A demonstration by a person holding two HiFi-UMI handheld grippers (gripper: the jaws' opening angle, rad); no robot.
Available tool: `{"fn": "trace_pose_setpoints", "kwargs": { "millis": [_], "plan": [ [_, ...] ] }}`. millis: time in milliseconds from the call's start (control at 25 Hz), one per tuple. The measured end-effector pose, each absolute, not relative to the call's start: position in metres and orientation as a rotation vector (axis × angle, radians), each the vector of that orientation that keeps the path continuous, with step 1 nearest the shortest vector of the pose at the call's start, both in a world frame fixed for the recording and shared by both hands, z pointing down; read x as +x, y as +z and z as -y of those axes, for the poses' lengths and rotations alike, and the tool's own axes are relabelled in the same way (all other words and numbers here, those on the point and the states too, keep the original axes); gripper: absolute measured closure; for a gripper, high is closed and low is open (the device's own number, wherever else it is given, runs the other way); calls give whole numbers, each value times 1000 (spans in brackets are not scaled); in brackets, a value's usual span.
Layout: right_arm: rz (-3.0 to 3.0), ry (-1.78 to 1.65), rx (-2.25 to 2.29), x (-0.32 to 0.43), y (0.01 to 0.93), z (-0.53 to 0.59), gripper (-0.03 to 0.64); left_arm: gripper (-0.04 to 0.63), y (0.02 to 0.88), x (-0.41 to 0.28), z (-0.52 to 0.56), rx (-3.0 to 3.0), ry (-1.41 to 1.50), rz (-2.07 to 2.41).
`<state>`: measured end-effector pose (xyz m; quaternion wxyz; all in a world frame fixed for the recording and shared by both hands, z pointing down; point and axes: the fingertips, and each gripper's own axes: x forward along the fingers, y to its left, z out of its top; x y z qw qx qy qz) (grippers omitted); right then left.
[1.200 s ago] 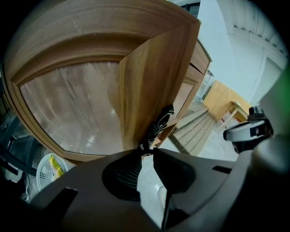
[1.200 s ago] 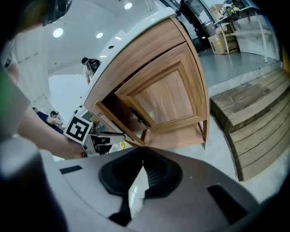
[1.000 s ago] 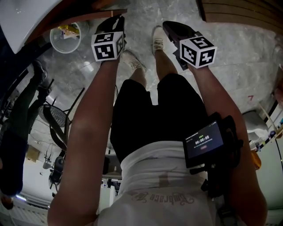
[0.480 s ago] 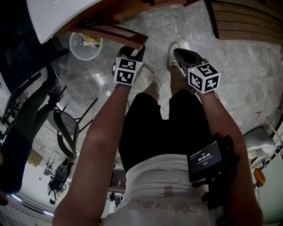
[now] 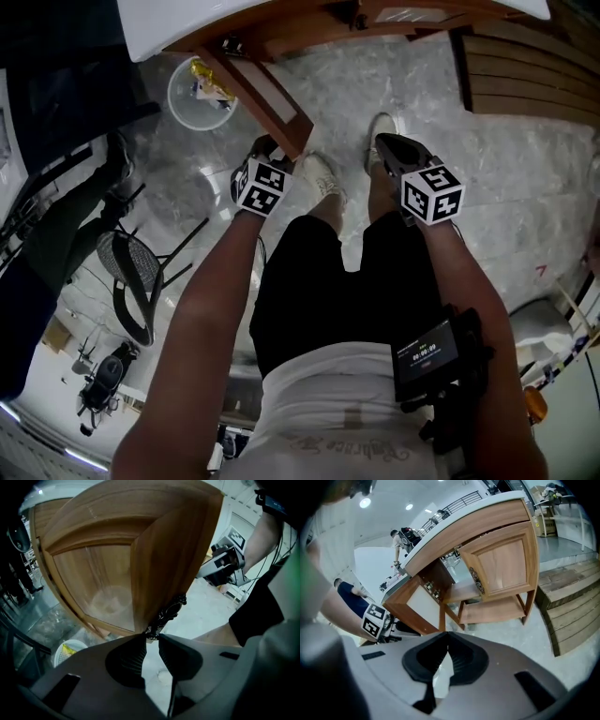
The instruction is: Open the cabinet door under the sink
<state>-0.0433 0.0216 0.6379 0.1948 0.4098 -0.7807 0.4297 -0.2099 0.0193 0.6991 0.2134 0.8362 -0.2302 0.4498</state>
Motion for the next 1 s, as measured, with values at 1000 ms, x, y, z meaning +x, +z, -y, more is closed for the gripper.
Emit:
{"fn": "trace_pose_setpoints", "kwargs": {
  "millis": [1000],
  "plan": [
    [2190,1064,1116,-67,615,-14,603,538,700,-324,-34,2153,1123,1071]
  ]
}}
